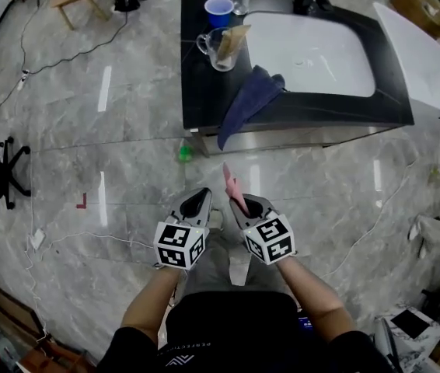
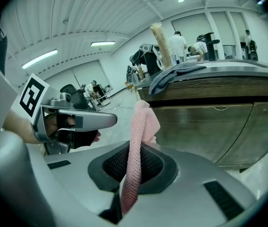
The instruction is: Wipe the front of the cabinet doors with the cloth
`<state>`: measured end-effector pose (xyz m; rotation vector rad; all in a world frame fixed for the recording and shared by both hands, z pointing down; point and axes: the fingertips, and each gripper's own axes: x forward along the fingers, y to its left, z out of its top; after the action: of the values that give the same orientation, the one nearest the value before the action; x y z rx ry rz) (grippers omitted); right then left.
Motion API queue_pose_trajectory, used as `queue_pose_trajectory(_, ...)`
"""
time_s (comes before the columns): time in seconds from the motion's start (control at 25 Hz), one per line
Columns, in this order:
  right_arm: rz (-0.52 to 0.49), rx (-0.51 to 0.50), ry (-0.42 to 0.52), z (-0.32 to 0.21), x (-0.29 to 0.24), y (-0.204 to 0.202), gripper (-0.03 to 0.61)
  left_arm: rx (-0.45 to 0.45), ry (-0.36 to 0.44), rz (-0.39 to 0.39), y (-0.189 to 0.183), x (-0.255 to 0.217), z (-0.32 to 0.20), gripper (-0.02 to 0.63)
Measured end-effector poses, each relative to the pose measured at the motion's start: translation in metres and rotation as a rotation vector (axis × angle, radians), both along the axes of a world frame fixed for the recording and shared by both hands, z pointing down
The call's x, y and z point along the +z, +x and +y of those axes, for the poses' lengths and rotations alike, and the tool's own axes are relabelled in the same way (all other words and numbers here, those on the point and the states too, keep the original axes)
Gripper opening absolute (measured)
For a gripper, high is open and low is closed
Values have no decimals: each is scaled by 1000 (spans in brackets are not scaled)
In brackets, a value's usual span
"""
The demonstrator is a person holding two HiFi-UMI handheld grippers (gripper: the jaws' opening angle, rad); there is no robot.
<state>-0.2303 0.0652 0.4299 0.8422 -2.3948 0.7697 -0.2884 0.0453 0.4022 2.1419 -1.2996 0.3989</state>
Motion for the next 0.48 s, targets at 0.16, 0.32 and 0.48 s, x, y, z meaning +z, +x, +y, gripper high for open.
queue_pose_trajectory(0.16,-2,-79,-1,-1,9,1,41,-66,2,-18,9,11,2,11)
queue_pose_trajectory(0.32,-11,-161,11,-8,21,6,41,-165,0,-26,5,23,1,11)
queue_pose_trajectory(0.48,11,-185,27,-25,42,8,41,-221,-7,-38,-3,37,2,11)
